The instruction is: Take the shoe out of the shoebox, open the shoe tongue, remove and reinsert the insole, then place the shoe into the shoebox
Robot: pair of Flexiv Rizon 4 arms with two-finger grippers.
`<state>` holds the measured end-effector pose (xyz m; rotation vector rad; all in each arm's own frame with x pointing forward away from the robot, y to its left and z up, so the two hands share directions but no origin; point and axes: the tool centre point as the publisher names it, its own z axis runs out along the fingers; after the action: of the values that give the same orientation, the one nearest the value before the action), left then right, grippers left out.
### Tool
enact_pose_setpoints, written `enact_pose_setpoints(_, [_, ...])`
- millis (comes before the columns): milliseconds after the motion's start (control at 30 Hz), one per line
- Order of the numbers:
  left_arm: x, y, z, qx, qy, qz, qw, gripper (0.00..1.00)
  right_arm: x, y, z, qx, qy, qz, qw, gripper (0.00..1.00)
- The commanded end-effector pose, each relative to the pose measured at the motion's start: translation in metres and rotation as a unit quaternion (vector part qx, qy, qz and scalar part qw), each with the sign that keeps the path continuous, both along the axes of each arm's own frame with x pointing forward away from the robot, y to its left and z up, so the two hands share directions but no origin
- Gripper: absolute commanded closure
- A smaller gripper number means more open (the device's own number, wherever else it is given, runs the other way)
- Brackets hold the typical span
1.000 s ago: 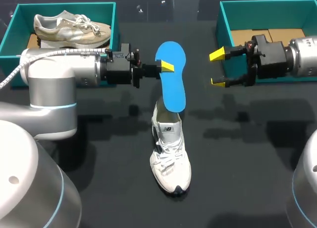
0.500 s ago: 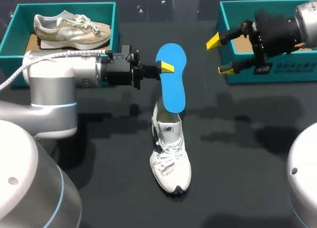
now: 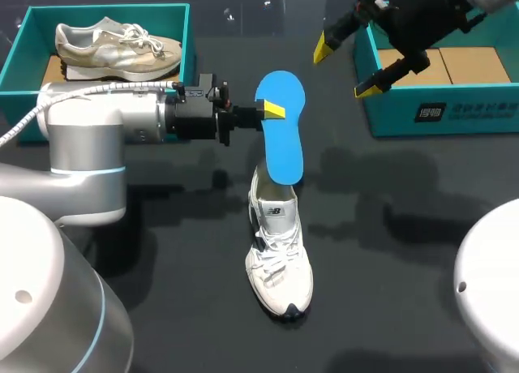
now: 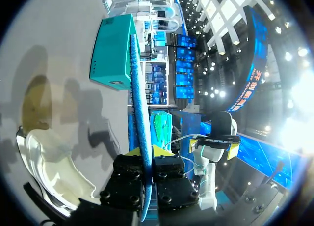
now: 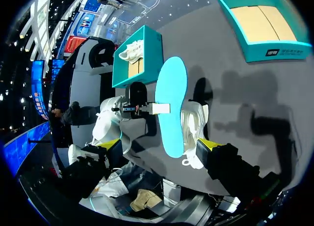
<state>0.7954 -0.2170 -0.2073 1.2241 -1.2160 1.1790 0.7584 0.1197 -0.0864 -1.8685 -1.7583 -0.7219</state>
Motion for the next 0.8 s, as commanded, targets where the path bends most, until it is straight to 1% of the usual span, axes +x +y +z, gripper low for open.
enact_pose_setpoints(33, [0.0, -0.001, -0.001, 0.0, 0.0, 0.0, 1.0, 1.0, 0.002, 0.012, 0.01, -0.217, 0.017, -0.009, 0.976, 0.0])
enact_pose_setpoints(167, [0.0, -0.001, -0.001, 0.0, 0.0, 0.0, 1.0, 1.0, 0.003, 0.022, 0.016, -0.259, 0.022, -0.012, 0.965, 0.0])
enact_pose_setpoints(533, [0.0, -0.001, -0.001, 0.0, 0.0, 0.0, 1.0, 1.0, 0.004, 0.046, 0.025, -0.337, 0.022, -0.011, 0.941, 0.0])
enact_pose_setpoints(667, [0.0, -0.001, -0.001, 0.0, 0.0, 0.0, 1.0, 1.0, 0.005, 0.055, 0.025, -0.358, 0.022, -0.01, 0.933, 0.0])
enact_pose_setpoints(800, [0.0, -0.001, -0.001, 0.0, 0.0, 0.0, 1.0, 1.0, 0.005, 0.06, 0.024, -0.369, 0.018, -0.014, 0.929, 0.0])
